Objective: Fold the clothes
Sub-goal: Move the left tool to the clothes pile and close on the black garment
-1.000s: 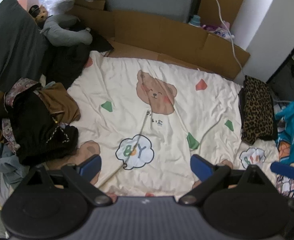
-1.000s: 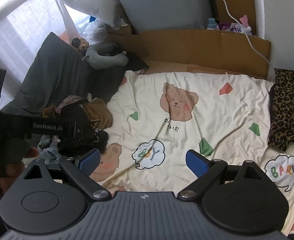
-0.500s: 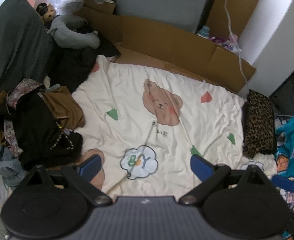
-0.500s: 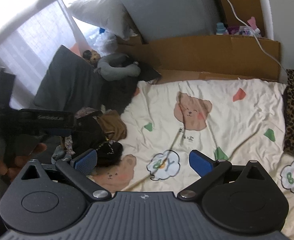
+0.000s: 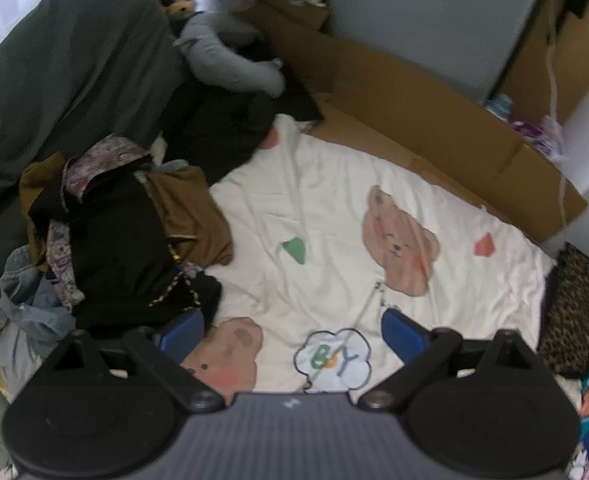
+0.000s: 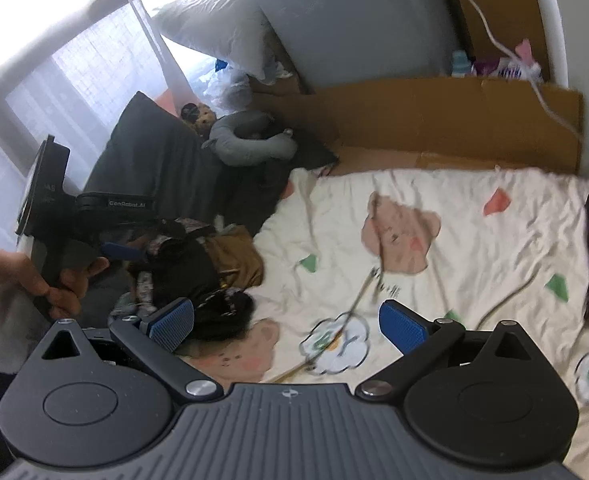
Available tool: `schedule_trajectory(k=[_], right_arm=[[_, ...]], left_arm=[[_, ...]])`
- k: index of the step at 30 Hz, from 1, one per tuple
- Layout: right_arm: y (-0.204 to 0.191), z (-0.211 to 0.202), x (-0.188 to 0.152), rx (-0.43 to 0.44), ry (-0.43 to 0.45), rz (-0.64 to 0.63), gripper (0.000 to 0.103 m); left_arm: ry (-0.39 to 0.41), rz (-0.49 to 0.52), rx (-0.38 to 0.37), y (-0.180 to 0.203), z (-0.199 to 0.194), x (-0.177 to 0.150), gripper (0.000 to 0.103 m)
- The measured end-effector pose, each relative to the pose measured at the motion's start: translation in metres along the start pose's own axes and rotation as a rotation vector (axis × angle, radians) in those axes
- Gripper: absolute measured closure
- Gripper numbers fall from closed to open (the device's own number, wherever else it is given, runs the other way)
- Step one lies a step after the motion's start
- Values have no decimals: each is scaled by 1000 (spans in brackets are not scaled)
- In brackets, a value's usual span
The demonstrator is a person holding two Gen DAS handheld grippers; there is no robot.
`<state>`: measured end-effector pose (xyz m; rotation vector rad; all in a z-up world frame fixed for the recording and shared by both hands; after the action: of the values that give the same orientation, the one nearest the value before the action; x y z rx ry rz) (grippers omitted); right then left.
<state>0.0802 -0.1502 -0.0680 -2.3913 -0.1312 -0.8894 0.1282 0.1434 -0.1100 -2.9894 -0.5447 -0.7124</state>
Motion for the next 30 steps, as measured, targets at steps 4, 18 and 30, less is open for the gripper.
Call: schedule_trajectory(k=[4,18,30], right_arm=[[6,9,3,39,21,3,1],[35,54,-8,227,92,15,0],[93,106,-31,52,7,-49,0]], left_arm=[[6,-31,24,-12,10,10,6],[-19,-191,142,-69,64,37,6],[-82,-334,285,-142,112,18,7]])
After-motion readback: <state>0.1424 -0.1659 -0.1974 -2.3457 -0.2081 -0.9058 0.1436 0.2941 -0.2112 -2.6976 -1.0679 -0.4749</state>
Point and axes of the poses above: each gripper's, at about its wrist camera, not at the fingertips, and z roughly the way its jaws point, y to its right, x to its top, the point moved 10 cm from there along z, roughly the way its jaws point, and after that the axes turned 1 degree about z, right-handed, at the moved point
